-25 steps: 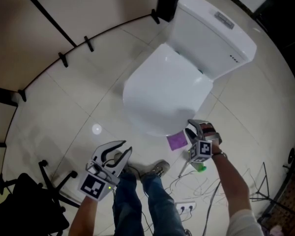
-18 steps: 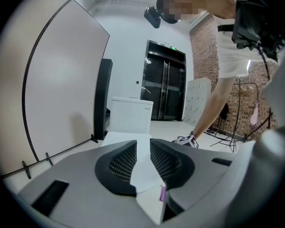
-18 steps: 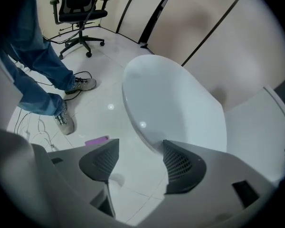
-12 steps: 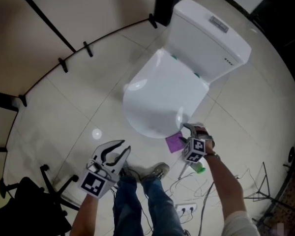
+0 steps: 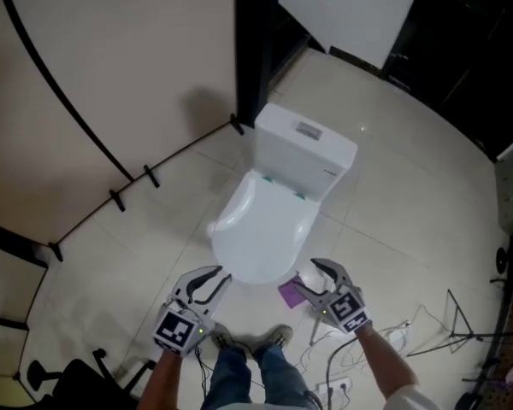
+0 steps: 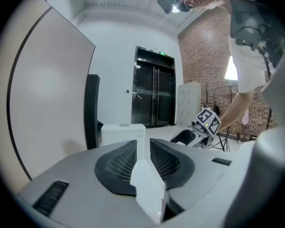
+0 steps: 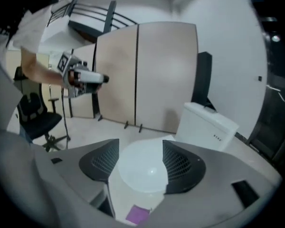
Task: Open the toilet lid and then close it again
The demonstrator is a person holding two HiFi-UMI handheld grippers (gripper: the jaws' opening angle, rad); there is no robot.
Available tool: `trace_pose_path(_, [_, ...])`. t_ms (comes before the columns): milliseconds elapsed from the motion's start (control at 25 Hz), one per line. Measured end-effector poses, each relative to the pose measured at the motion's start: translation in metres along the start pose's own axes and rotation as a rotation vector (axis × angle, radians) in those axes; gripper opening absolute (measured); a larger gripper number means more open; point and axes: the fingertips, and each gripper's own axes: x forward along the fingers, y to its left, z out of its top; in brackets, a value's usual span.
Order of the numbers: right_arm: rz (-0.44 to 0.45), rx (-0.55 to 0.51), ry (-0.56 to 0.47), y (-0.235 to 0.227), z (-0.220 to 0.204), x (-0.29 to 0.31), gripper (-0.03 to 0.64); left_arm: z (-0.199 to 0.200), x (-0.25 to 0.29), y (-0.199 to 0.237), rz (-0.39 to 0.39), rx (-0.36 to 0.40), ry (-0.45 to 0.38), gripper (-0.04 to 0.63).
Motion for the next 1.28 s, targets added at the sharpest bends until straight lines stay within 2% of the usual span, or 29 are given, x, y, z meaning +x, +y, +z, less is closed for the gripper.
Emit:
trace_pose_path(160, [-0.036, 0.105, -0.181, 0.009, 0.09, -0.075, 0.282, 0.077, -0.009, -0.013, -0.049, 0.022, -0.064, 0.08])
trace_pose_path(240, [-0.067, 0.122, -0.241, 0.014, 0.119, -0.101, 0.282, 0.107, -0.015, -0.022, -0.087, 0.047, -0.096, 0.08])
trace_pose_path(360, [-0.131, 0.143, -0.307, 0.022, 0.145, -0.131, 0.282, 0.132, -0.026, -0.045, -0.154, 0.104, -0.11, 0.08])
trace_pose_path(480, [-0.177, 0.158, -0.353, 0.026, 0.157, -0.151, 0.282, 0.141, -0.033, -0.068, -0.196, 0.116, -0.113, 0.08])
trace_pose_path(640, [-0.2, 0.167, -0.362, 0.031, 0.157, -0.156, 0.282, 0.143, -0.034, -0.089, -0.234, 0.079, -0.107, 0.08])
trace_pose_path(800, [-0.203, 0.18, -0.357, 0.037, 0.153, -0.156, 0.282, 0.132, -0.034, -0.089, -0.25, 0.121, -0.103, 0.08])
trace_pose_path(920, [-0.204, 0.18, -0.354, 0.041, 0.154, -0.156, 0.282, 0.133, -0.039, -0.086, -0.248, 0.119, -0.103, 0.08])
trace_pose_path(1120, [-0.197, 0.16, -0.35, 0.045, 0.159, -0.151, 0.282, 0.132, -0.043, -0.078, -0.214, 0.071, -0.085, 0.075])
trace_pose_path(1280, [-0.191, 0.157, -0.342, 0.048, 0.161, -0.148, 0.282, 0.132, -0.046, -0.068, -0.178, 0.105, -0.122, 0.077])
